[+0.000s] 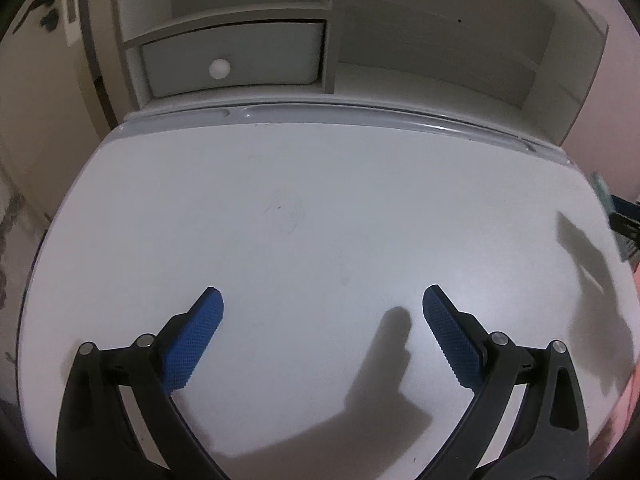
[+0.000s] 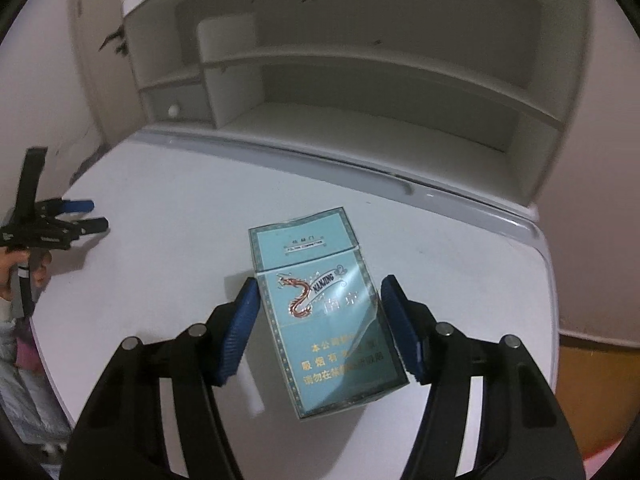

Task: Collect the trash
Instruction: 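Grasp the light-blue cigarette pack with the right tool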

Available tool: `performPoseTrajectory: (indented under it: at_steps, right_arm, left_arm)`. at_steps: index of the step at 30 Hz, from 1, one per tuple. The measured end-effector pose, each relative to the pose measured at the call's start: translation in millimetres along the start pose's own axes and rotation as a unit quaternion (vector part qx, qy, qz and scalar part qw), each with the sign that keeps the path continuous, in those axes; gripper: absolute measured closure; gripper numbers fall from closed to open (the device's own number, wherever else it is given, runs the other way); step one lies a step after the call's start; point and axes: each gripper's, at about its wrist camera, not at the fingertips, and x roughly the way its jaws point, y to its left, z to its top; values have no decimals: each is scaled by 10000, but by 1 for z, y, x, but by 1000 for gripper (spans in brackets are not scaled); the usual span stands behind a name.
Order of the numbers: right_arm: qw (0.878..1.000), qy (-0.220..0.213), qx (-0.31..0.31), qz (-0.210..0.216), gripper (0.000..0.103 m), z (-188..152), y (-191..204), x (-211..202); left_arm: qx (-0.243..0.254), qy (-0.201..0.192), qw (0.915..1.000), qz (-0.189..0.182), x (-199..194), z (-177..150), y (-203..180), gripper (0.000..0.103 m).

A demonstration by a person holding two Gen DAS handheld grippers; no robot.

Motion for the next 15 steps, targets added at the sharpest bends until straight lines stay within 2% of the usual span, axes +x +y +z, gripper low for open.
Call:
performPoseTrajectory:
  at_steps: [1, 2, 3, 4, 5, 6, 7, 9, 12, 15]
  right_arm:
    - [9999, -71, 110, -62, 42, -6, -2, -4]
    - [9996, -123, 228, -117, 42, -11, -5, -6]
    - [9994, -135, 289, -159, 42, -14, -4, -4]
    - [9990, -140, 348, -253, 42, -18, -4, -3]
    - [9986, -167, 407, -309, 42, -24, -4, -5]
    - [9984, -193, 448, -279, 42, -27, -3, -5]
    - [9982, -233, 501, -216, 42, -31, -1, -6]
    - [9982, -267, 517, -163, 42, -38, 0, -12]
    - [9979, -353, 531, -138, 42, -45, 2, -24]
    - [9958, -552, 683, -245, 42, -59, -3, -51]
  left_arm:
    - [48, -1, 10000, 15, 2, 2, -3, 8]
    - [147, -3, 9999, 48, 3, 4, -8, 20]
    - [306, -26, 9994, 181, 4, 5, -14, 35]
    - [493, -108, 9984, 245, 3, 6, -22, 67]
    - [490, -98, 9987, 88, 2, 7, -28, 80]
    - [489, -51, 9988, 8, 3, 9, -32, 84]
    - [516, 19, 9986, -140, 3, 10, -40, 95]
    - [577, 54, 9970, -506, 0, 12, -61, 99]
    - [888, -106, 9933, -727, -13, 12, -99, 99]
    - [1341, -272, 9829, -1233, -34, 9, -162, 99]
